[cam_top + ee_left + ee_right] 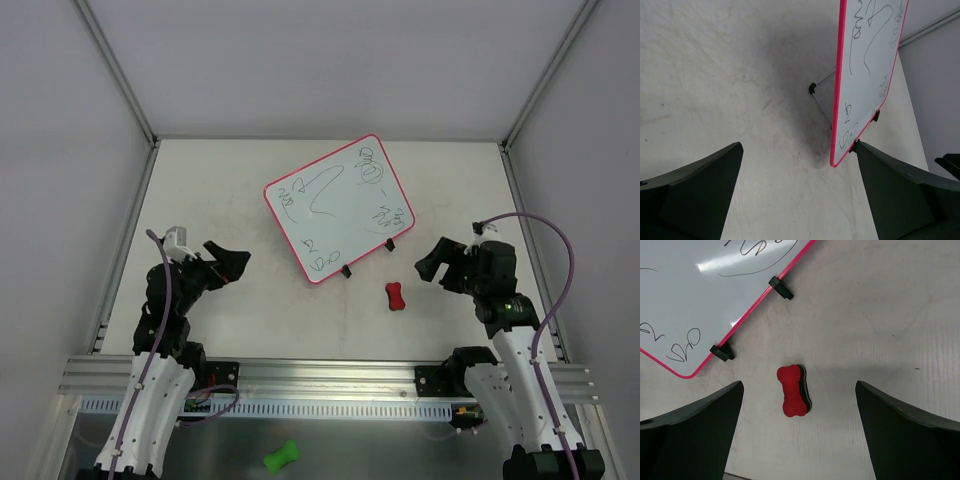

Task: Erase the whiteboard

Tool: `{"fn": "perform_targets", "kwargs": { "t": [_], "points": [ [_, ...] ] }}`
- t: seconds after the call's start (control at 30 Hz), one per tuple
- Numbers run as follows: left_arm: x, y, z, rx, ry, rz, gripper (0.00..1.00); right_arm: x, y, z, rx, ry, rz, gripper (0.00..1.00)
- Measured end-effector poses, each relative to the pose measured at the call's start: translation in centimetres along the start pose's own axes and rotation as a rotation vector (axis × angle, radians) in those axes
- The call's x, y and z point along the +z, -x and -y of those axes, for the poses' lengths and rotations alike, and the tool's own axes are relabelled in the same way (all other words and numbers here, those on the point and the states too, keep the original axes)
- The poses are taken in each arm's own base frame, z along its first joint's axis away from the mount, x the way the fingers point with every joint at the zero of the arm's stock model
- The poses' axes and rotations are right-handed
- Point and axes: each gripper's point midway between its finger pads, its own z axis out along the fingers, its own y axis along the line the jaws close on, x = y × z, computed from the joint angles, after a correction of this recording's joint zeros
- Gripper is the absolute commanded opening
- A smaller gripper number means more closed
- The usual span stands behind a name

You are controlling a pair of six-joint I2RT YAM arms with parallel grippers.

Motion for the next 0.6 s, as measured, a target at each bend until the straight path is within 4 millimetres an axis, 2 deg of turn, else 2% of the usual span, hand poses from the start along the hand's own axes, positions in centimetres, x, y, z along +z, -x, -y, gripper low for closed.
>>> {"fn": "perform_targets", "kwargs": {
  "t": [0.27,0.47,0.6],
  "points": [
    [0.8,-2.1,0.2,-0.032,-0.006,-0.157,0.99,0.7,-1.2,0.2,-0.010,-0.006,-0.077,0.98],
    [0.3,-1.7,1.4,-0.006,-0.060,-0.152,0.99,2.1,-4.5,-1.1,-0.099,-0.006,-0.265,0.97],
    [0.0,-1.4,2.0,0.017,-0.091,-0.138,0.99,2.3,-6.7,-1.6,-0.190,-0.025,-0.350,0.97]
  ]
}}
